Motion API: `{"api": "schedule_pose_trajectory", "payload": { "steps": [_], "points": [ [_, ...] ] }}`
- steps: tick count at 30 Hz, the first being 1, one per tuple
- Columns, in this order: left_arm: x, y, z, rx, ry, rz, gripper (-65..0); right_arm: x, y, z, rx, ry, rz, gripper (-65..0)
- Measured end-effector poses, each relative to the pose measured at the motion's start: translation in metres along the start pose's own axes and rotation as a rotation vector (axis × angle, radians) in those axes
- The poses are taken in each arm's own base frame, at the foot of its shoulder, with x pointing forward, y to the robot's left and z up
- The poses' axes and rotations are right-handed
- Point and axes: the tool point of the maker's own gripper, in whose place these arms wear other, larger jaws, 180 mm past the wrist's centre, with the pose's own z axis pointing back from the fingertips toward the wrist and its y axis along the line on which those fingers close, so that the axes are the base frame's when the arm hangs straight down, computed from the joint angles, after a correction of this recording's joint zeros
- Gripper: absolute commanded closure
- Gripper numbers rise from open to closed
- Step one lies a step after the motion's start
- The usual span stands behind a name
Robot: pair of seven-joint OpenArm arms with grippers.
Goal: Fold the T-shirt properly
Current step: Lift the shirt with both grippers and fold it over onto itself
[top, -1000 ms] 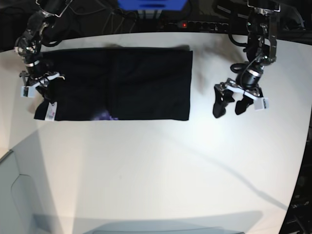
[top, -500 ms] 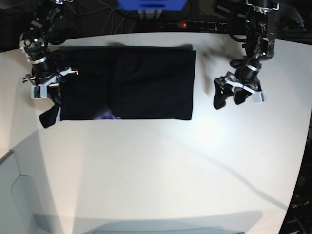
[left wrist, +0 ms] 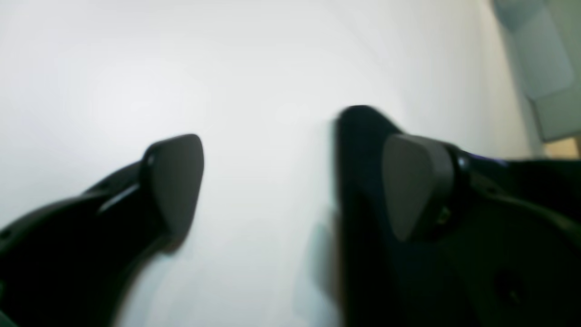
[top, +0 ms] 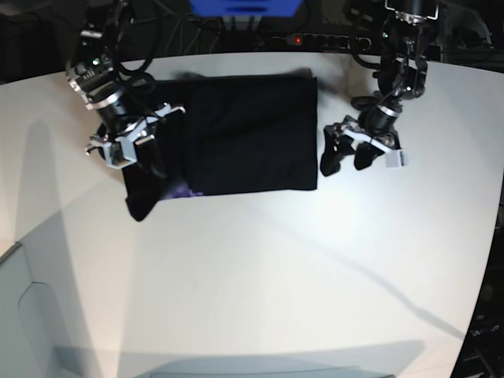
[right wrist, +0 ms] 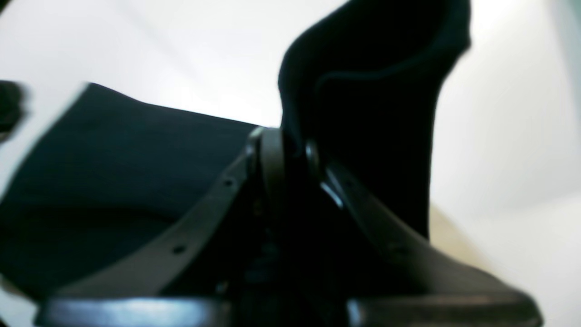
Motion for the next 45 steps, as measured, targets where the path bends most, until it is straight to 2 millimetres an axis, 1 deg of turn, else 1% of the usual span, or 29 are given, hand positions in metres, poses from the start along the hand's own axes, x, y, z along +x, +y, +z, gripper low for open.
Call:
{"api": "schedule_pose_trajectory", "payload": {
  "steps": [5,10,11,12,15,19,21,25,29,32,34,38,42,44,45],
  "points": [
    [-0.008,-0.005,-0.014,-0.027,0.006,0.001,-60.3,0.008,0.033,-0.012,0.1,-0.025,0.005,0.0],
    [-0.013,-0.009,-0.017,-0.037,0.005,0.009,-60.3,0.014,0.07,-0.02,0.207,-0.039,0.01,0.0],
    [-0.013,-0.01,-0.017,-0.037,0.004,0.01,-60.3,0.015,0.08,-0.022,0.239,-0.038,0.019,0.0],
    [-0.014,-0.01,-0.017,-0.038,0.007,0.009,-60.3,0.018,0.089,-0.025,0.266,-0.044,0.026,0.0],
    [-0.015,-0.011,-0.017,-0.04,0.011,0.009,-60.3,0.036,0.111,-0.033,0.322,-0.092,0.032,0.0],
    [-0.016,-0.011,-0.017,-0.039,0.013,0.01,-60.3,0.05,0.143,-0.04,0.403,-0.127,0.038,0.0],
    [-0.016,-0.011,-0.017,-0.039,0.015,0.011,-60.3,0.046,0.157,-0.044,0.438,-0.118,0.027,0.0],
    [-0.016,-0.01,-0.017,-0.038,0.016,0.011,-60.3,0.022,0.182,-0.054,0.506,-0.044,0.014,0.0],
    [-0.018,-0.009,-0.016,-0.036,0.019,0.012,-60.3,0.01,0.2,-0.062,0.563,-0.009,0.025,0.0],
    [-0.018,-0.009,-0.016,-0.036,0.019,0.012,-60.3,0.004,0.217,-0.062,0.612,0.004,0.03,0.0],
    [-0.017,-0.009,-0.015,-0.035,0.019,0.013,-60.3,0.004,0.22,-0.062,0.623,-0.002,0.014,0.0],
    [-0.015,-0.011,-0.012,-0.032,0.014,0.016,-60.3,0.005,0.217,-0.063,0.618,-0.005,0.012,0.0],
    [-0.02,-0.014,0.01,-0.029,0.045,0.006,-60.3,0.006,0.201,-0.07,0.574,0.004,0.028,0.0],
    [-0.017,-0.009,0.023,0.002,0.042,-0.002,-60.3,0.005,0.198,-0.071,0.567,0.005,0.027,0.0],
    [-0.011,-0.008,0.029,0.009,0.024,-0.007,-60.3,0.005,0.199,-0.071,0.568,0.006,0.027,0.0]
  ]
}}
